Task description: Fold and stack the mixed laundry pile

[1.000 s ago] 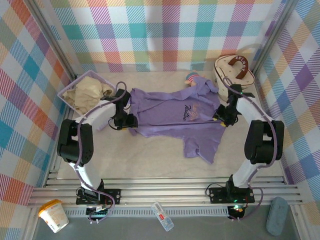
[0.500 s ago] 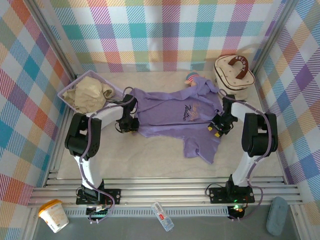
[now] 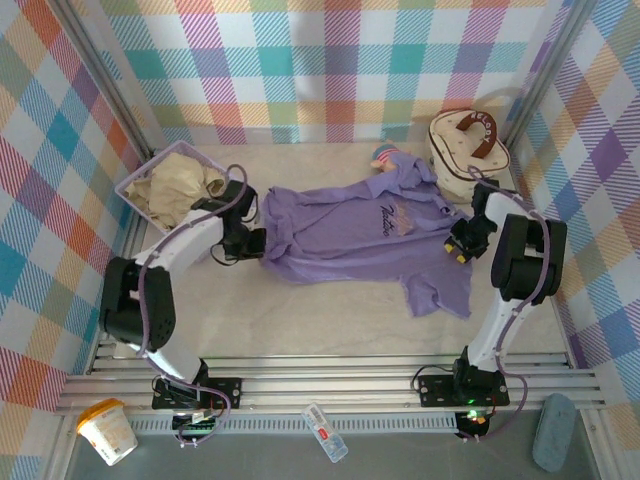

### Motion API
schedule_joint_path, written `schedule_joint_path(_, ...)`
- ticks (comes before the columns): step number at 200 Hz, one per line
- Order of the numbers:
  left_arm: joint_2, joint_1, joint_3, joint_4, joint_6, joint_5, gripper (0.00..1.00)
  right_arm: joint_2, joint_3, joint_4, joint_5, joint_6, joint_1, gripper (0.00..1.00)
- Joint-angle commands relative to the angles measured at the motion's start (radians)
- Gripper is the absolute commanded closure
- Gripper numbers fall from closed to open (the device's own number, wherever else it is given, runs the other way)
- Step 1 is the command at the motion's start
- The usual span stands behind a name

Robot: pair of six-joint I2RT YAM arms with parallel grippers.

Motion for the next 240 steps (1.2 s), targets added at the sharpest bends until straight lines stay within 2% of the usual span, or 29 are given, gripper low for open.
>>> schedule_joint_path(1,-0.001,0.037,-0.088,-0.082,-0.086,-0.008,1.0,0.007,0.044,-0.052,0.045,-0.079,-0.001,0.66)
schedule_joint_path(8,0.004,0.038,-0.103,-0.087,-0.111,-0.015,0.98,-0.009,0.042,-0.053,0.046,-0.08,-0.002,0.66)
schedule_joint_path(19,0.007,0.037,-0.115,-0.089,-0.149,0.0,0.84,-0.043,0.03,-0.049,0.046,-0.077,-0.001,0.64)
schedule_joint_path(24,0.001,0.037,-0.118,-0.083,-0.162,0.019,0.76,-0.06,0.02,-0.047,0.044,-0.077,-0.001,0.63)
schedule_joint_path(33,-0.022,0.035,-0.117,-0.067,-0.185,0.048,0.54,-0.095,0.003,-0.045,0.042,-0.074,-0.002,0.62)
schedule_joint_path(39,-0.04,0.034,-0.111,-0.058,-0.201,0.058,0.45,-0.116,-0.007,-0.047,0.039,-0.076,0.0,0.6)
schedule_joint_path(52,-0.077,0.032,-0.074,-0.039,-0.221,0.063,0.36,-0.164,-0.029,-0.058,0.032,-0.077,0.015,0.59)
schedule_joint_path(63,-0.09,0.029,-0.032,-0.014,-0.226,0.071,0.33,-0.204,-0.054,-0.063,0.027,-0.077,0.051,0.58)
schedule_joint_path(76,-0.076,0.016,0.018,0.017,-0.219,0.089,0.34,-0.238,-0.082,-0.073,0.028,-0.067,0.112,0.58)
schedule_joint_path(88,-0.037,-0.01,0.05,0.05,-0.213,0.109,0.39,-0.259,-0.115,-0.075,0.013,-0.039,0.163,0.58)
schedule_joint_path(116,0.085,-0.116,0.104,0.111,-0.23,0.145,0.68,-0.282,-0.206,-0.042,-0.034,0.043,0.258,0.59)
schedule_joint_path(128,0.129,-0.162,0.116,0.123,-0.226,0.127,0.74,-0.283,-0.234,-0.034,-0.041,0.064,0.286,0.59)
schedule_joint_path(144,0.173,-0.189,0.099,0.135,-0.221,0.097,0.76,-0.276,-0.27,-0.03,-0.049,0.082,0.301,0.58)
schedule_joint_path(195,0.22,-0.161,-0.025,0.087,-0.207,-0.03,0.75,-0.266,-0.276,-0.089,-0.012,0.052,0.31,0.57)
schedule_joint_path(211,0.211,-0.148,-0.047,0.081,-0.204,-0.037,0.75,-0.303,-0.251,-0.149,0.057,0.035,0.361,0.59)
schedule_joint_path(240,0.202,-0.138,-0.046,0.062,-0.2,-0.079,0.75,-0.353,-0.261,-0.188,0.105,0.05,0.485,0.7)
